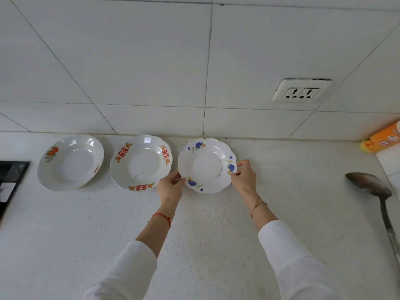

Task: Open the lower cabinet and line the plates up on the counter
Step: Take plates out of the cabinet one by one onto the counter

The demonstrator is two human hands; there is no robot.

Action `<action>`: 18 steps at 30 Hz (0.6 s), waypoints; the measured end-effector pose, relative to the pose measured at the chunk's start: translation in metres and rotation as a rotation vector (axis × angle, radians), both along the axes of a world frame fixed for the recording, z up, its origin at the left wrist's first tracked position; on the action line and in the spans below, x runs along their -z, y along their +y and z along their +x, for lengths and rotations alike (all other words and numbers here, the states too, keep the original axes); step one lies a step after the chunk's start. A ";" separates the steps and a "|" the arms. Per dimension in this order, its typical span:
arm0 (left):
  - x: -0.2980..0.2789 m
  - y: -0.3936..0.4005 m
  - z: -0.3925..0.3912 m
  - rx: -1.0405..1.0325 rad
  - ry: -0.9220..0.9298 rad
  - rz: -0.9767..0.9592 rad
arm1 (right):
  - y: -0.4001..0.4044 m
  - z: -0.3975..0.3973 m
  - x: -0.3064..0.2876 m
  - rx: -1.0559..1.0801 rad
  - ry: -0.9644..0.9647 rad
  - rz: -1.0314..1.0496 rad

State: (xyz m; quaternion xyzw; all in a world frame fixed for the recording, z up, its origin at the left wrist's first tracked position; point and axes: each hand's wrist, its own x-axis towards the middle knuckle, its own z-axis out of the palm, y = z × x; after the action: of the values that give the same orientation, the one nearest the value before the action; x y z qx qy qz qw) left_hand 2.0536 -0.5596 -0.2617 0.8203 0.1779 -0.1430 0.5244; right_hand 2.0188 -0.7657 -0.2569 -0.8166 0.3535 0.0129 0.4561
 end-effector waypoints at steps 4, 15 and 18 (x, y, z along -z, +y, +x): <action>0.000 0.002 0.001 0.040 -0.011 0.019 | 0.001 0.000 0.000 0.000 0.001 0.005; -0.034 0.021 -0.009 0.204 -0.110 0.147 | 0.005 -0.015 -0.030 -0.218 0.083 -0.308; -0.054 0.034 -0.020 0.286 -0.206 0.237 | 0.008 -0.025 -0.050 -0.288 0.053 -0.406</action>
State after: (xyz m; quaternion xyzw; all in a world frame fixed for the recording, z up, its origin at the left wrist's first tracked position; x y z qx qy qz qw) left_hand 2.0335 -0.5254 -0.2080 0.9035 0.0205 -0.1093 0.4140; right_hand 1.9939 -0.7574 -0.2069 -0.9328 0.2409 0.0278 0.2666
